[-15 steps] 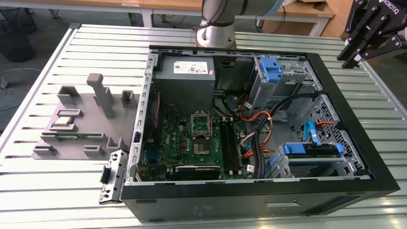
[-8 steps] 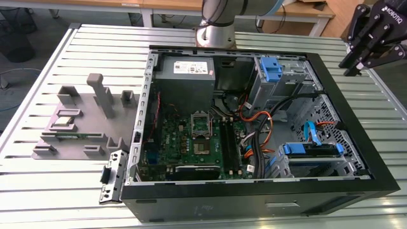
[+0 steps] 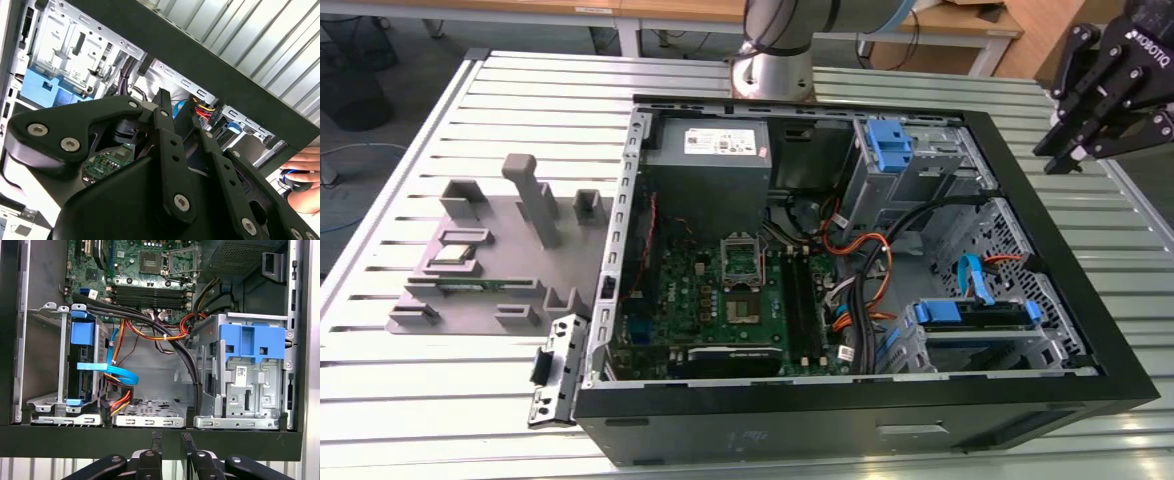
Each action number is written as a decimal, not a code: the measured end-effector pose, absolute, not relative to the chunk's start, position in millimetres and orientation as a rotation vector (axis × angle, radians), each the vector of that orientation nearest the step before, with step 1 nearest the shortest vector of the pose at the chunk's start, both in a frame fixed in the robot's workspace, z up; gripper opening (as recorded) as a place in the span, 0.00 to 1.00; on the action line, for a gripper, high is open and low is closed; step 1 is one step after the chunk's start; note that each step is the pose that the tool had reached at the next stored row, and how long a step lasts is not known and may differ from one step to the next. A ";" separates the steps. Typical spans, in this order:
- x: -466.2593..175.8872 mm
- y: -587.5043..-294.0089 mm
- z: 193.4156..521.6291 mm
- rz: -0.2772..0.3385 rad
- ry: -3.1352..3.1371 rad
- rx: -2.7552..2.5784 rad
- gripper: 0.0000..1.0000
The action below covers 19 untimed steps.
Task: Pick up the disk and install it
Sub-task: 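Insert the second disk wire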
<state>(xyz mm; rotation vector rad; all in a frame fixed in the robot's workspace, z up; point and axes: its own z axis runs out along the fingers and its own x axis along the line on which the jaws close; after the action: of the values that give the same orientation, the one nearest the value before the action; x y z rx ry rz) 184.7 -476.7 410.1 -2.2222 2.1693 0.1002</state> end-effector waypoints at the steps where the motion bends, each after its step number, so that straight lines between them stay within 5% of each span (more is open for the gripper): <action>1: 184.6 -477.7 409.6 0.100 2.169 -2.222 0.29; 19: 184.7 -497.5 400.8 0.101 2.169 -2.222 0.29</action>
<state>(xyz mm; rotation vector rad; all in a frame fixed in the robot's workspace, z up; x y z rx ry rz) 184.7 -497.5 400.8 -2.2221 2.1690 0.1007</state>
